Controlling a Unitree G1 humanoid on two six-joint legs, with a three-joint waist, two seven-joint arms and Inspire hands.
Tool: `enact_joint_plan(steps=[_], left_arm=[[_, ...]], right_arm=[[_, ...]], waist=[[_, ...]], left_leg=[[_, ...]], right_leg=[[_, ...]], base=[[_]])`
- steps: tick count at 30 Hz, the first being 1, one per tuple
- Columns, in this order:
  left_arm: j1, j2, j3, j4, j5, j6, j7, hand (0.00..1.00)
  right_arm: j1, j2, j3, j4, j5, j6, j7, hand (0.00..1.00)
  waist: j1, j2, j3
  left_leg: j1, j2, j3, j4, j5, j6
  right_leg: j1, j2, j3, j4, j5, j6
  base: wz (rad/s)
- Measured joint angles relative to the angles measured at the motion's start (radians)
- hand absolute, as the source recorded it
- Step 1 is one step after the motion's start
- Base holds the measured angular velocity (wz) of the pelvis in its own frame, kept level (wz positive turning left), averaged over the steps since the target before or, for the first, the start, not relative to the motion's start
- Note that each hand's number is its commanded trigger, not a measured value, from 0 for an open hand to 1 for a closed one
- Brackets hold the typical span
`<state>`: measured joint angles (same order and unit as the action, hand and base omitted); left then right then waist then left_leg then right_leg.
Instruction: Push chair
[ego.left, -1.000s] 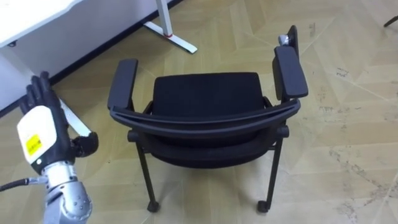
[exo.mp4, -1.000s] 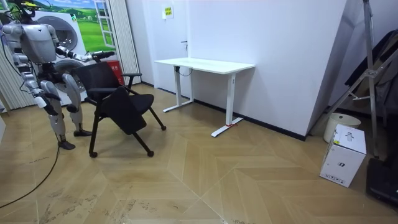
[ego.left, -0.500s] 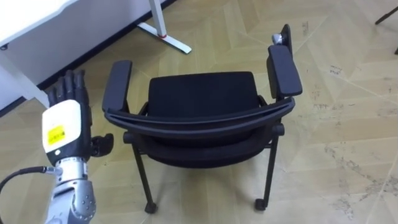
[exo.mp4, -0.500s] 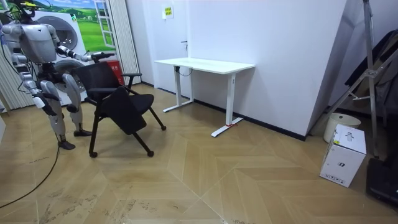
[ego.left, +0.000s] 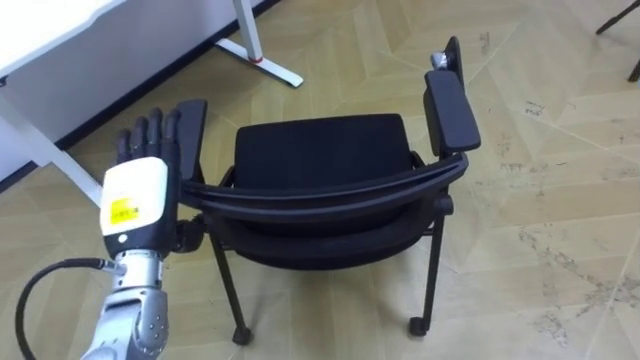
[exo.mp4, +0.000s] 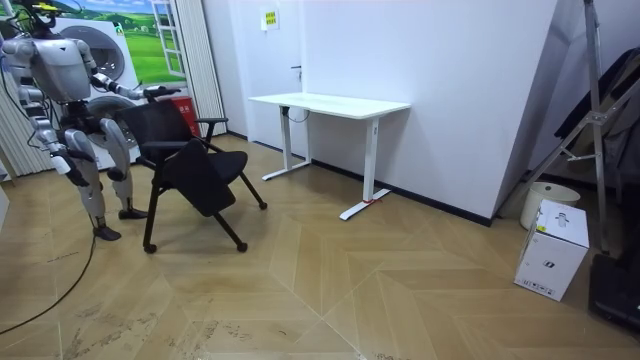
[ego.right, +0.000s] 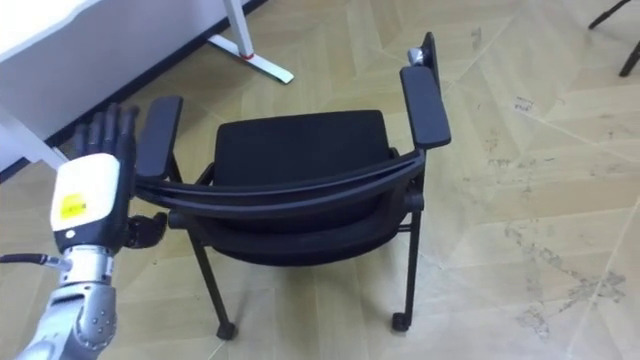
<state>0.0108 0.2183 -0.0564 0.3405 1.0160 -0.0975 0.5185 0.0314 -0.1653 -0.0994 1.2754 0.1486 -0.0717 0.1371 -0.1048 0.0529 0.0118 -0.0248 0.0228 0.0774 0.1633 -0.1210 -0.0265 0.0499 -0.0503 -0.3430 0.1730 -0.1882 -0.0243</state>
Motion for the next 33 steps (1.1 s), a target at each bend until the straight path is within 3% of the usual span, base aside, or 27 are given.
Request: enact_joint_plan(steps=[12, 33], left_arm=[[-0.001, 0.0, -0.054, -0.036, 0.05, 0.012, -0.031, 0.0], [-0.018, 0.003, -0.111, 0.021, 0.065, 0.035, -0.086, 0.0]], right_arm=[[-0.003, 0.002, 0.001, 0.0, -0.002, 0.001, -0.013, 0.0], [-0.031, 0.013, 0.0, 0.005, -0.022, 0.008, 0.005, 0.0]], waist=[[-0.008, 0.002, -0.001], [-0.055, 0.003, -0.0007]], left_leg=[[0.003, 0.0, 0.004, 0.0, 0.0, 0.0], [0.0, -0.001, 0.003, 0.0, 0.0, 0.0]], right_leg=[[-0.002, 0.001, 0.015, -0.004, 0.0, 0.0], [-0.015, 0.002, 0.041, -0.002, 0.028, 0.006]], base=[[-0.03], [-0.02]])
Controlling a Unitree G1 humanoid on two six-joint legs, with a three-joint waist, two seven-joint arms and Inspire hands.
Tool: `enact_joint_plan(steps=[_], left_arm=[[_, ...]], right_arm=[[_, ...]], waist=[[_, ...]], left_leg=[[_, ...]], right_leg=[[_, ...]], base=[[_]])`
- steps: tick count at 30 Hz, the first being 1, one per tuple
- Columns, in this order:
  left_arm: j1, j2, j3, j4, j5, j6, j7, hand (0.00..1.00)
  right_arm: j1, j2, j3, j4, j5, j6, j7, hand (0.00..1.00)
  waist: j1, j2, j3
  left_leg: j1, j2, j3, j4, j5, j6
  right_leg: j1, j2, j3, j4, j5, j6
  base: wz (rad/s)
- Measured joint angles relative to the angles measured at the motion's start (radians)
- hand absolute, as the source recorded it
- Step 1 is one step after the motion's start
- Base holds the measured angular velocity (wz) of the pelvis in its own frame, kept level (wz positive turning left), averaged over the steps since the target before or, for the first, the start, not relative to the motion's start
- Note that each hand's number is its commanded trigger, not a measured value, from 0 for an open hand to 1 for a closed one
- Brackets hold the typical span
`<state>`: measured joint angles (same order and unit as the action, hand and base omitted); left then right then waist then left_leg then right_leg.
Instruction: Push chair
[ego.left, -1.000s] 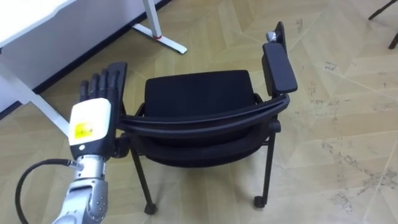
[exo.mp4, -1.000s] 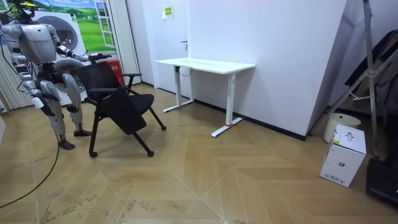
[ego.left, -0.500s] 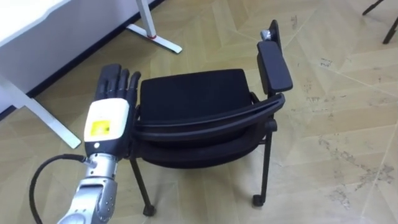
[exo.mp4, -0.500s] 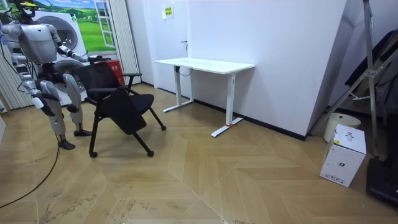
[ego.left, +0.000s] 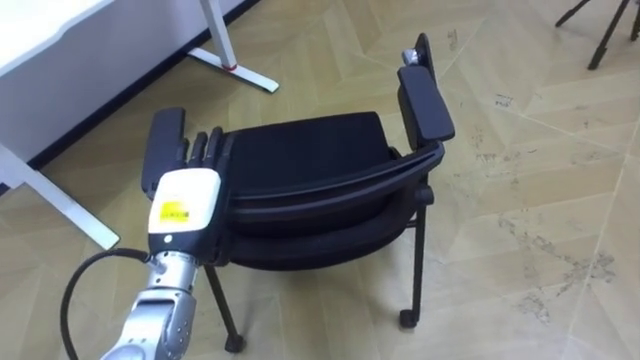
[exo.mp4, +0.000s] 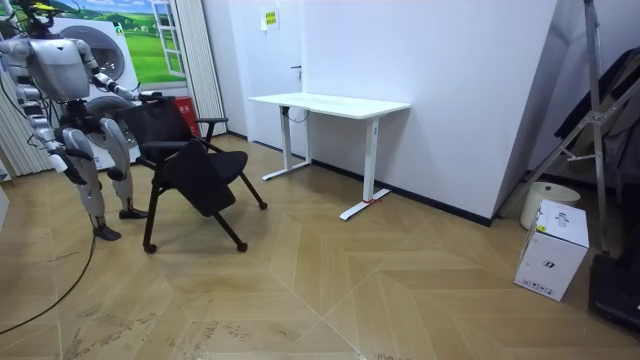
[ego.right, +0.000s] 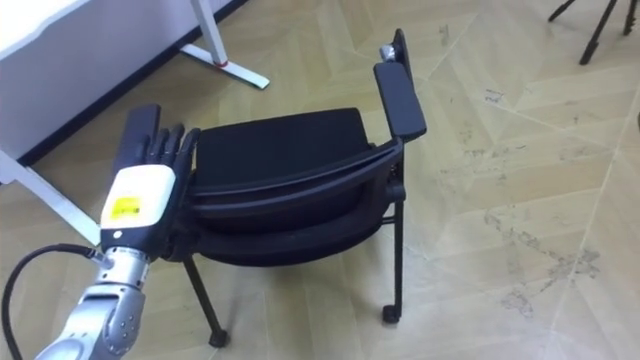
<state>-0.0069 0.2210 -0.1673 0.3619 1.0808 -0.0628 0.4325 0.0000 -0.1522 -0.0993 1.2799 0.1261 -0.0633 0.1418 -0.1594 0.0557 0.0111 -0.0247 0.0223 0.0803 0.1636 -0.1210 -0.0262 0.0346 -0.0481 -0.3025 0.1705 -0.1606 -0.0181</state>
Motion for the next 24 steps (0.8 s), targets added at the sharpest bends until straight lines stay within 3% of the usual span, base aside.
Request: enact_joint_plan(steps=[10, 18, 24], left_arm=[[-0.028, -0.001, -0.012, 0.088, -0.001, 0.012, 0.039, 0.0], [-0.042, 0.0, 0.015, 0.146, -0.003, 0.011, 0.066, 0.0], [-0.067, 0.0, 0.028, 0.173, -0.005, 0.006, 0.046, 0.0]], right_arm=[[0.006, -0.009, -0.001, 0.0, -0.002, 0.0, -0.016, 0.0], [0.01, -0.009, -0.003, -0.001, -0.005, 0.0, -0.012, 0.0], [0.012, -0.008, -0.011, -0.005, -0.004, 0.0, -0.01, 0.0]], waist=[[0.003, 0.017, 0.0003], [0.003, 0.015, -0.0001], [-0.002, 0.008, -0.0011]], left_leg=[[0.012, 0.0, 0.003, 0.0, 0.0, 0.0], [0.034, 0.001, 0.027, -0.006, 0.0, 0.0], [0.037, 0.001, 0.029, -0.005, 0.0, 0.0]], right_leg=[[0.0, 0.0, 0.017, 0.0, 0.001, 0.0], [0.001, 0.001, 0.053, 0.009, 0.001, 0.0], [-0.011, -0.001, 0.056, 0.016, 0.0, 0.0]], base=[[-0.04], [-0.13], [-0.01]])
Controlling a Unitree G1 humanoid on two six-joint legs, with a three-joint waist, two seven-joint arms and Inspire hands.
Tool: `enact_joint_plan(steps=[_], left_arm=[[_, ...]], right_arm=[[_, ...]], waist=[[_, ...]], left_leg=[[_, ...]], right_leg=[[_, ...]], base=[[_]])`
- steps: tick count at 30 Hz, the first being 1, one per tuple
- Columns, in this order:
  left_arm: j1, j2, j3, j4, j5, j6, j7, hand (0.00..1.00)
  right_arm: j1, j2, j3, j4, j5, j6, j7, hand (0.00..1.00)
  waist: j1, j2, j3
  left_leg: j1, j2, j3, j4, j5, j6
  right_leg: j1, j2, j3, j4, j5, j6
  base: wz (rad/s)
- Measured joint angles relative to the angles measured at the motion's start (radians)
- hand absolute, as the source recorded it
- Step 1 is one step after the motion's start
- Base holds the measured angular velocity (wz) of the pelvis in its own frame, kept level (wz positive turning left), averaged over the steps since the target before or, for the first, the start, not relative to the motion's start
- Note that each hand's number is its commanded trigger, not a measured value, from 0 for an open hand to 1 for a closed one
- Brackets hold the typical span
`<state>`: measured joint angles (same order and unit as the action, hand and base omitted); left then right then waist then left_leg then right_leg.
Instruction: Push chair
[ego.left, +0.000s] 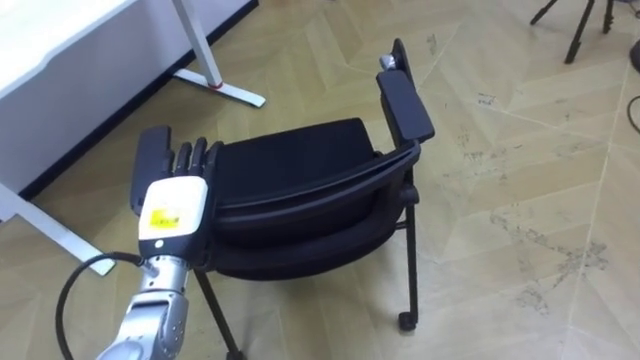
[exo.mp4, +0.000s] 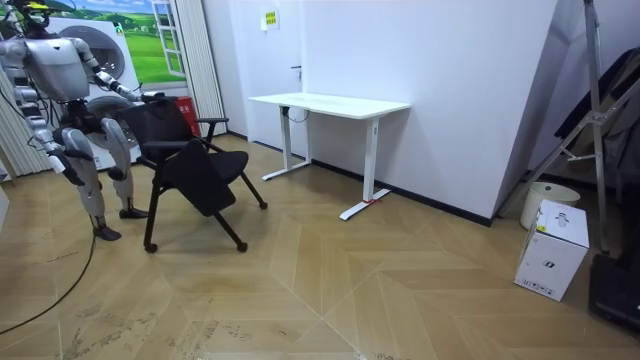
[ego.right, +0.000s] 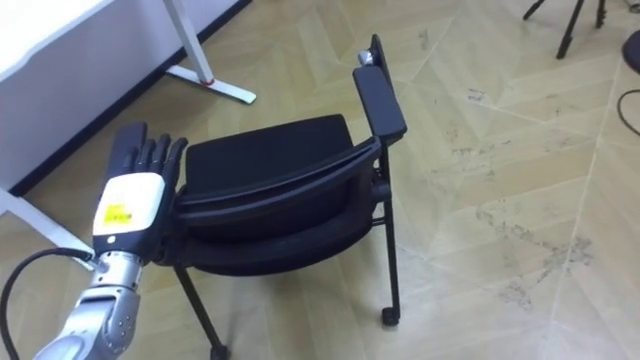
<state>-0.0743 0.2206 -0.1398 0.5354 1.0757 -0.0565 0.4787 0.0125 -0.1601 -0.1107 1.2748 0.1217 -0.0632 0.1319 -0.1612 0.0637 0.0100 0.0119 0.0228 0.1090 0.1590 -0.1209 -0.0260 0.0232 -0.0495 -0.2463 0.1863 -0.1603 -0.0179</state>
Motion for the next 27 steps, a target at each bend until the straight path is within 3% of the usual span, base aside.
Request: enact_joint_plan(steps=[2, 3, 4, 5, 16, 24, 27], left_arm=[[-0.003, 0.0, 0.0, 0.001, -0.001, 0.005, -0.007, 0.0], [-0.003, 0.0, 0.0, 0.003, -0.001, 0.006, -0.007, 0.1], [-0.004, 0.001, 0.0, 0.007, -0.001, 0.006, -0.009, 0.62], [-0.006, 0.001, 0.0, 0.011, -0.001, 0.007, -0.012, 1.0], [-0.012, 0.003, -0.009, 0.045, 0.0, 0.03, -0.015, 1.0], [-0.038, 0.012, -0.02, 0.045, -0.004, 0.041, -0.051, 1.0], [-0.035, 0.028, -0.027, 0.043, -0.003, 0.021, -0.052, 1.0]], right_arm=[[0.0, 0.0, -0.002, 0.0, -0.005, 0.0, 0.001, 0.0], [0.0, 0.0, -0.003, 0.0, -0.007, 0.0, 0.002, 0.0], [0.0, 0.0, -0.01, 0.001, -0.01, 0.0, 0.002, 0.0], [0.001, 0.0, -0.013, 0.001, -0.012, 0.0, 0.002, 0.0], [0.004, 0.0, -0.029, 0.002, -0.017, 0.0, -0.013, 0.0], [0.0, 0.0, -0.03, 0.002, -0.018, 0.0, -0.02, 0.0], [-0.001, -0.006, -0.031, 0.005, -0.018, 0.0, -0.021, 0.0]], waist=[[-0.005, -0.004, -0.0023], [-0.006, -0.004, -0.0027], [-0.008, -0.005, -0.0031], [-0.01, -0.005, -0.0031], [-0.027, 0.001, -0.0055], [-0.029, 0.006, -0.0023], [-0.029, 0.012, -0.0007]], left_leg=[[-0.001, 0.0, 0.0, 0.0, 0.0, 0.0], [0.0, 0.0, 0.0, 0.0, 0.0, 0.0], [0.001, 0.0, 0.0, 0.0, 0.0, 0.0], [0.002, 0.0, 0.0, 0.0, 0.0, 0.0], [0.017, 0.0, 0.0, -0.001, 0.0, 0.0], [0.015, 0.0, -0.001, -0.002, 0.0, 0.0], [0.016, -0.002, 0.0, -0.009, 0.0, 0.0]], right_leg=[[-0.002, 0.0, 0.0, 0.002, 0.0, 0.0], [-0.001, 0.0, 0.0, 0.002, 0.0, 0.0], [0.002, 0.0, 0.0, 0.002, 0.0, 0.0], [0.004, 0.0, 0.0, 0.002, 0.001, 0.0], [0.019, 0.0, -0.001, 0.001, 0.001, 0.0], [0.016, -0.001, -0.003, 0.0, 0.0, 0.0], [0.014, -0.001, -0.001, 0.0, 0.0, 0.002]], base=[[0.0], [0.0], [0.0], [0.0], [0.0], [0.0], [0.0]])
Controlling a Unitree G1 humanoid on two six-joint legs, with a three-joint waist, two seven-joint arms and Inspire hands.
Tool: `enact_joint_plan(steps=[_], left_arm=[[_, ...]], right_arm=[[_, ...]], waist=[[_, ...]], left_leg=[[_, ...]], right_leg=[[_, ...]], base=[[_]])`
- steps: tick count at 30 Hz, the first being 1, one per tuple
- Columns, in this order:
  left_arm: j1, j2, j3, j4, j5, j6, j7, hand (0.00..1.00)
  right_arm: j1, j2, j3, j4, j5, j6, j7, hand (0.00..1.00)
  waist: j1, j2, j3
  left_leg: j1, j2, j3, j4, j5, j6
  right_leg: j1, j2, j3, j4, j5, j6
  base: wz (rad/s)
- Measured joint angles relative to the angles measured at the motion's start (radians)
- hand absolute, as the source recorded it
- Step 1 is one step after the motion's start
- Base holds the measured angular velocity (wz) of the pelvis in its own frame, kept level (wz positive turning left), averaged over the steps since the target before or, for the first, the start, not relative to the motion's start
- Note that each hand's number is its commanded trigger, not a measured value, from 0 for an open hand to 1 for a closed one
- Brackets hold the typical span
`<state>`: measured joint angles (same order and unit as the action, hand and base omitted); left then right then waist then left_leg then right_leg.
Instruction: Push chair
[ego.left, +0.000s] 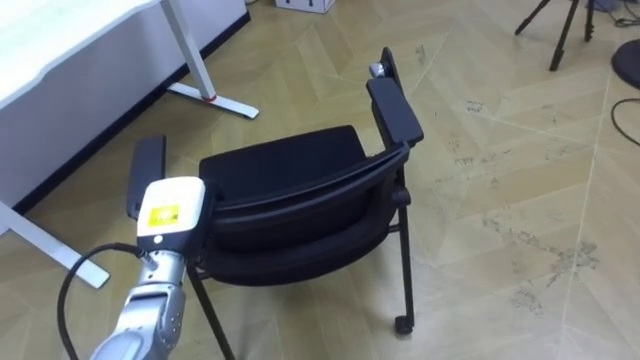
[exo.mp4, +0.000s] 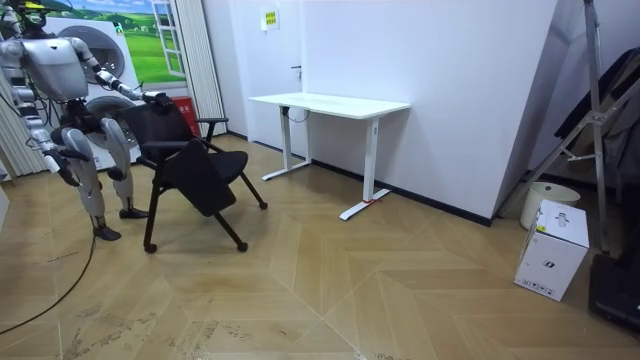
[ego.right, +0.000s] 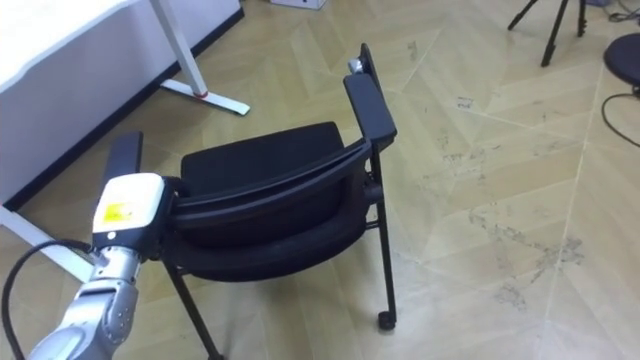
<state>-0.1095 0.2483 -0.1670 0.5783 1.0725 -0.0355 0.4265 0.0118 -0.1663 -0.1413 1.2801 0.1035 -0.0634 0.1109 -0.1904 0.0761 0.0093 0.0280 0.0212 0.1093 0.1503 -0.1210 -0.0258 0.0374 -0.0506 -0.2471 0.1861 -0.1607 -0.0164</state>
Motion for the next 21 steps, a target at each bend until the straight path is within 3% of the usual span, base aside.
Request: enact_joint_plan(steps=[9, 13, 15, 21], left_arm=[[0.005, 0.003, -0.002, -0.01, 0.002, -0.001, 0.007, 1.0], [0.005, 0.009, -0.002, -0.021, 0.002, -0.001, 0.018, 1.0], [0.005, 0.018, -0.007, -0.033, 0.0, 0.001, 0.024, 1.0], [0.013, 0.047, -0.015, -0.076, 0.014, 0.012, 0.012, 1.0]], right_arm=[[-0.007, -0.002, -0.042, -0.005, -0.05, 0.0, -0.079, 0.0], [-0.028, -0.029, -0.091, -0.057, -0.191, 0.0, -0.168, 0.0], [-0.055, -0.057, -0.099, -0.116, -0.241, 0.0, -0.229, 0.0], [-0.092, -0.078, -0.147, -0.289, -0.329, -0.002, -0.346, 0.0]], waist=[[-0.001, -0.006, 0.0009], [0.0, -0.017, 0.003], [0.001, -0.029, -0.0008], [0.004, -0.064, -0.0025]], left_leg=[[0.002, -0.001, -0.001, -0.005, 0.0, 0.0], [-0.003, -0.001, 0.0, -0.004, 0.0, 0.0], [-0.016, -0.005, 0.002, -0.004, 0.003, 0.005], [-0.021, -0.004, 0.002, -0.001, 0.004, 0.006]], right_leg=[[0.013, 0.0, -0.004, 0.001, 0.0, 0.0], [-0.009, -0.002, -0.003, 0.008, -0.004, 0.003], [-0.032, -0.009, 0.001, 0.039, -0.013, 0.005], [-0.038, -0.009, 0.001, 0.05, -0.013, 0.004]], base=[[0.0], [-0.02], [0.0], [-0.01]])
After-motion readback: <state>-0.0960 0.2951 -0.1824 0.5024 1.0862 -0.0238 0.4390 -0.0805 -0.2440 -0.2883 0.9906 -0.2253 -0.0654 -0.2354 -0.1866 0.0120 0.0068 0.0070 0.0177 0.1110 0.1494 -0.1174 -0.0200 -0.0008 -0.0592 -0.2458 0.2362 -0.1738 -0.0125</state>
